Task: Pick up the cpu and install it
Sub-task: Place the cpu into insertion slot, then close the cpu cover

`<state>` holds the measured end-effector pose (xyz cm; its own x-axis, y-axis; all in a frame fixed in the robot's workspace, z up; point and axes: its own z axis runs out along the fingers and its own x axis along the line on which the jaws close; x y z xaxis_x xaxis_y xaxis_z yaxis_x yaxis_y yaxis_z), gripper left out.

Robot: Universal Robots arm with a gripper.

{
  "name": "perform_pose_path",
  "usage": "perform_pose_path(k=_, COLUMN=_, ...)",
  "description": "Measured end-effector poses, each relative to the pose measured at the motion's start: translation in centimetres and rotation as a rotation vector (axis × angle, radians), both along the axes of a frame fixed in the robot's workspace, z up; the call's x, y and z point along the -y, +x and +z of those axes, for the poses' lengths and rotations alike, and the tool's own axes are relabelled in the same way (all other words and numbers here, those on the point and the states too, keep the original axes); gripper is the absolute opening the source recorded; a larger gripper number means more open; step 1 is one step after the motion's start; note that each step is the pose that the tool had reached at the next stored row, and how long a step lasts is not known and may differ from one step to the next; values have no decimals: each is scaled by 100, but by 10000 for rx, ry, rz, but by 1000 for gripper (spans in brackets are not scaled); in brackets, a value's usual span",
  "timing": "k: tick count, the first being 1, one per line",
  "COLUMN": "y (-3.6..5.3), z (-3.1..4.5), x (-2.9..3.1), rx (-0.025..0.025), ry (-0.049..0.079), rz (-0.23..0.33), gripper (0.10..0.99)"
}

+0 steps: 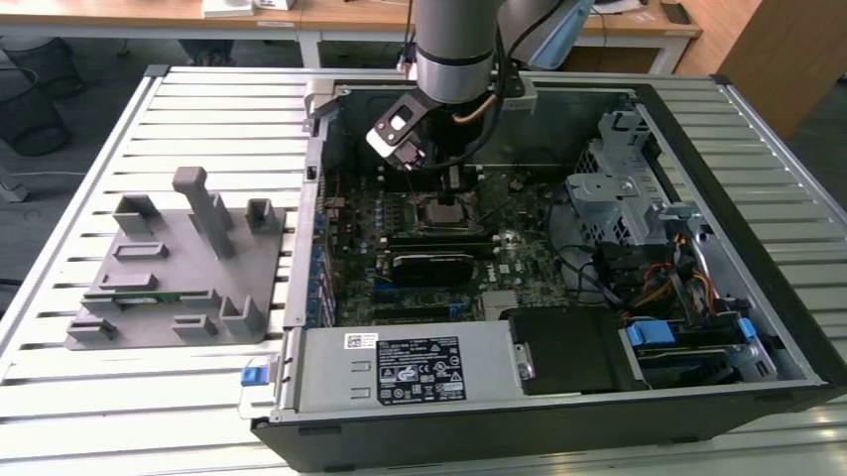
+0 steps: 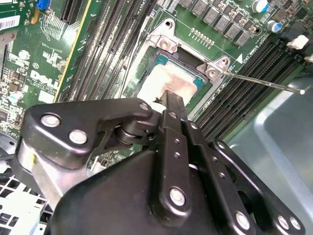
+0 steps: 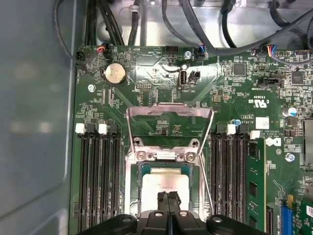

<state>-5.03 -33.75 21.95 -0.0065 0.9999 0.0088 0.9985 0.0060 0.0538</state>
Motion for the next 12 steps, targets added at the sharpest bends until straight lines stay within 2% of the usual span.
perform_pose_path(k=12, y=0, z=149, x=0, rx=-17, ry=2, rz=1, gripper=106)
